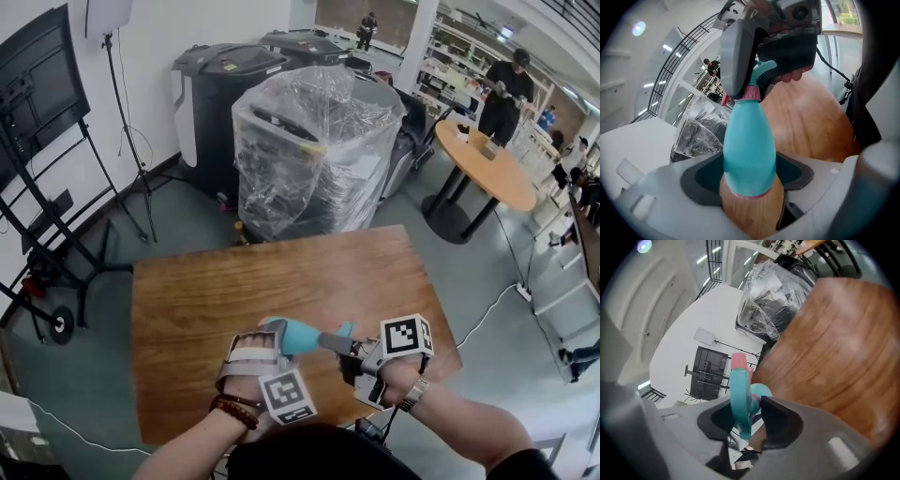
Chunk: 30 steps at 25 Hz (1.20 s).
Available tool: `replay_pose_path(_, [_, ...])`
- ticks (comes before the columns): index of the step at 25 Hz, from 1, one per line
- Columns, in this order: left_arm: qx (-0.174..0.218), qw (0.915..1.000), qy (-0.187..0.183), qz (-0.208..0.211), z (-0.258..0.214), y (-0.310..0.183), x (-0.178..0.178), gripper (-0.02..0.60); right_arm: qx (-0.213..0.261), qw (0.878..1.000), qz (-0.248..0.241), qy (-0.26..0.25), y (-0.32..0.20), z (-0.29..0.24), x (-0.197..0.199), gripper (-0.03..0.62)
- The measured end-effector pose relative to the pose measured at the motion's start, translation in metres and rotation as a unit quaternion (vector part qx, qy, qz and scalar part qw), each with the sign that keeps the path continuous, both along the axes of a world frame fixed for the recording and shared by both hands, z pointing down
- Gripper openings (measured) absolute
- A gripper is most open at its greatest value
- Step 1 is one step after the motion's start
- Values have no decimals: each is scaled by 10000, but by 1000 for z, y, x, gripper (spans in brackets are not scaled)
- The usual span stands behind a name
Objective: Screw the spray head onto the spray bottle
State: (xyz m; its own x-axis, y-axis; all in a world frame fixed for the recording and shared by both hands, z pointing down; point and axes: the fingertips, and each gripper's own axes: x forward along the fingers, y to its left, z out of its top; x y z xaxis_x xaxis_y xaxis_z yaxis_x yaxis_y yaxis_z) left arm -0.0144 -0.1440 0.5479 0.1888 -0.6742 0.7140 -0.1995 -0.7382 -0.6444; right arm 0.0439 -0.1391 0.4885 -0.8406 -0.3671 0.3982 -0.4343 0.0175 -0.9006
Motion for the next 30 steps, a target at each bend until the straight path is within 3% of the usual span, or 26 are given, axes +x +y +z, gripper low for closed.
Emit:
replay_pose_path(1, [-71,10000,67,-16,3,1,0,373,109,9999,-71,69,0,-1,-1,125])
replay_pose_path(3, [-190,9996,195,-63,7,2,-1,373,353,9989,-233,177,2,-6,-1,220])
replay_pose_path(6, [-310,9989,317,-134,13,1,-7,373,790,9943,-571,426,8,-13,6,262])
replay_pose_path(8, [-374,9985,368,-167,16,-1,-13,373,1359,9815,-996,907,13,-19,16,264])
replay_pose_path(9, [-391,9984,365,-169,17,-2,-16,373,1836,9650,-1318,1332,16,-22,22,264])
replay_pose_path(10, [-401,9985,346,-158,18,-2,-19,373,2469,9345,-1720,1904,18,-26,26,264])
replay_pose_path(11, [-407,9986,319,-135,18,-3,-21,373,3224,8841,-2182,2585,21,-30,30,264])
replay_pose_path(12, [-411,9987,289,-102,19,-4,-23,373,4021,8121,-2664,3283,23,-34,31,264])
replay_pose_path(14, [-426,9988,231,-13,21,-5,-24,373,5370,6312,-3500,4368,30,-39,25,264])
replay_pose_path(15, [-441,9988,208,47,22,-4,-24,373,5804,5465,-3807,4685,34,-40,18,264])
replay_pose_path(16, [-461,9987,194,120,22,-3,-22,373,6091,4757,-4055,4882,38,-39,11,264])
replay_pose_path(17, [-486,9984,189,208,21,-1,-20,373,6278,4174,-4266,4997,42,-37,5,264])
replay_pose_path(18, [-517,9980,192,308,21,1,-18,373,6403,3685,-4454,5058,45,-32,-1,262])
replay_pose_path(19, [-548,9975,200,410,21,3,-15,373,6489,3272,-4621,5082,47,-27,-4,262])
replay_pose_path(21, [-599,9962,219,592,22,8,-10,373,6575,2654,-4906,5065,52,-13,-8,258])
replay_pose_path(22, [-619,9956,227,673,22,11,-8,373,6591,2445,-5026,5032,55,-7,-9,256])
replay_pose_path(24, [-640,9943,227,828,23,16,-5,373,6627,2142,-5192,4953,60,2,-12,239])
replay_pose_path(27, [-631,9923,240,1034,23,24,1,373,6796,1882,-5176,4846,64,5,-20,155])
replay_pose_path(30, [-544,9920,237,1115,19,26,4,373,6869,1792,-5112,4845,65,5,-21,118])
